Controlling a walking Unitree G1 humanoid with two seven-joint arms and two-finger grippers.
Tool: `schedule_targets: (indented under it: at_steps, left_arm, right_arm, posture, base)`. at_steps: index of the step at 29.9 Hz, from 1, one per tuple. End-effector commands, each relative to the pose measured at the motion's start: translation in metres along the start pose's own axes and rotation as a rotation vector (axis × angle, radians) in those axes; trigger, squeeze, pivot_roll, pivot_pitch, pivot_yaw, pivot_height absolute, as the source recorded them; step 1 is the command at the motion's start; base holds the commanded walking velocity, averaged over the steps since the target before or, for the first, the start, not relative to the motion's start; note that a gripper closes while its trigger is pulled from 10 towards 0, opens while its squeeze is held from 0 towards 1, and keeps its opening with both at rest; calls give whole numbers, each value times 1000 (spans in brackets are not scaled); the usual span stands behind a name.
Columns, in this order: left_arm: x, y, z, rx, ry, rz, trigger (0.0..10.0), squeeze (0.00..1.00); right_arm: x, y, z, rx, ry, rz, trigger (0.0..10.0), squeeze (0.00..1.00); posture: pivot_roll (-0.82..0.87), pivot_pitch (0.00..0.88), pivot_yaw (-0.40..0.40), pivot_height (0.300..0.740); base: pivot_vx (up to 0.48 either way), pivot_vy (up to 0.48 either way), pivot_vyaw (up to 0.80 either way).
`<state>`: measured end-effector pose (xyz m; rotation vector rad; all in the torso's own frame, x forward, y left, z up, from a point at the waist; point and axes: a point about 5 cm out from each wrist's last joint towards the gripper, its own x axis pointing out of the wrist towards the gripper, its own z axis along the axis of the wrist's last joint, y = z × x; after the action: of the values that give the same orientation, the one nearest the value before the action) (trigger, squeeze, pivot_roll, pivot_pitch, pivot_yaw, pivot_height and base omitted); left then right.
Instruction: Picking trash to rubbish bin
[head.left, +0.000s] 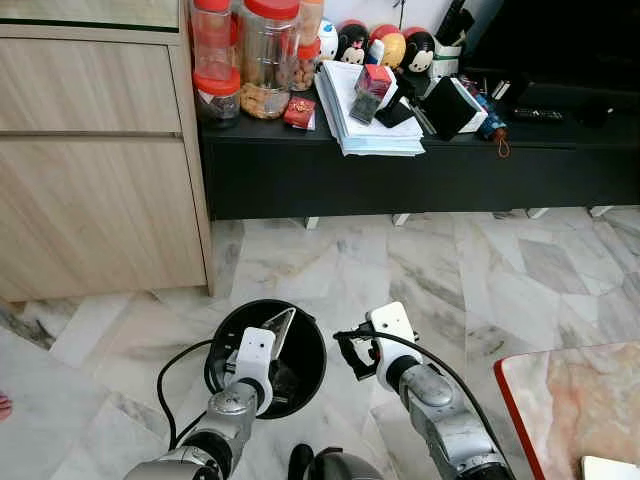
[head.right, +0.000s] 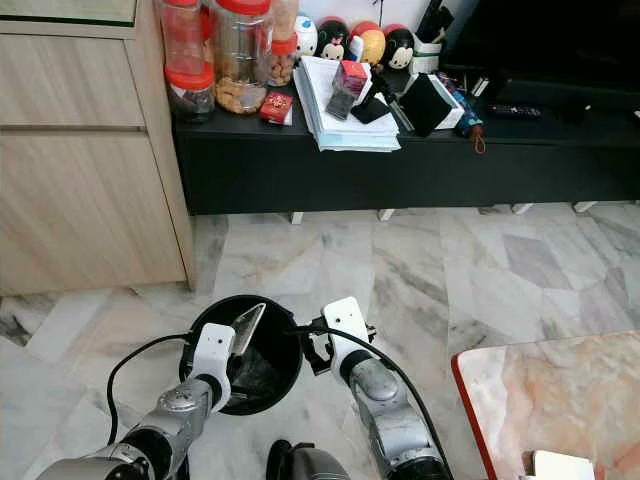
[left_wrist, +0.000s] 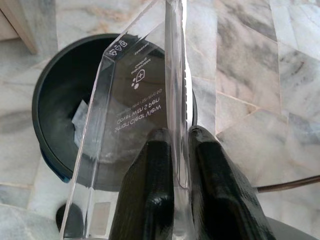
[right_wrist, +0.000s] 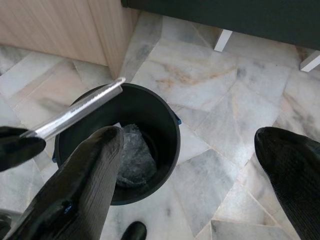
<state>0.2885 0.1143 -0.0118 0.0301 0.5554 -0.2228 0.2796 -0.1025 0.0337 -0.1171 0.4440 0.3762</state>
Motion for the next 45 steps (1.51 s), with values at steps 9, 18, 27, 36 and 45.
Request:
schedule_targets:
  at_steps: [9,18,27,36,45]
  left_arm:
    - [2,-8,7,87,-28,-19,10000,1000]
    - [3,-7,9,93,-36,-15,10000,1000]
    - [3,-6,10,91,-38,-9,10000,1000]
    - [1,-6,10,109,-77,-8,10000,0]
    - [-5,12,35,119,-307,140,10000,0]
  right_arm:
    - [-5,-8,-6,12,1,-24,10000,0]
    - [-6,-9,-7,13,-1,-24,10000,0]
    - [-7,-14,-7,20,-4,-39,10000,0]
    - [-12,-27,8,69,-146,-47,10000,0]
    - [-16,-24,37,86,-358,-22,10000,0]
  posture:
    - [-112,248,-269,740]
    - [-112,262,-272,740]
    - [-110,265,-271,740]
    - [-90,248,-244,740]
    - [-49,219,-219,740]
  base:
    - [0,0,0]
    - [0,0,0]
    - [0,0,0]
    - [0,0,0]
    - [0,0,0]
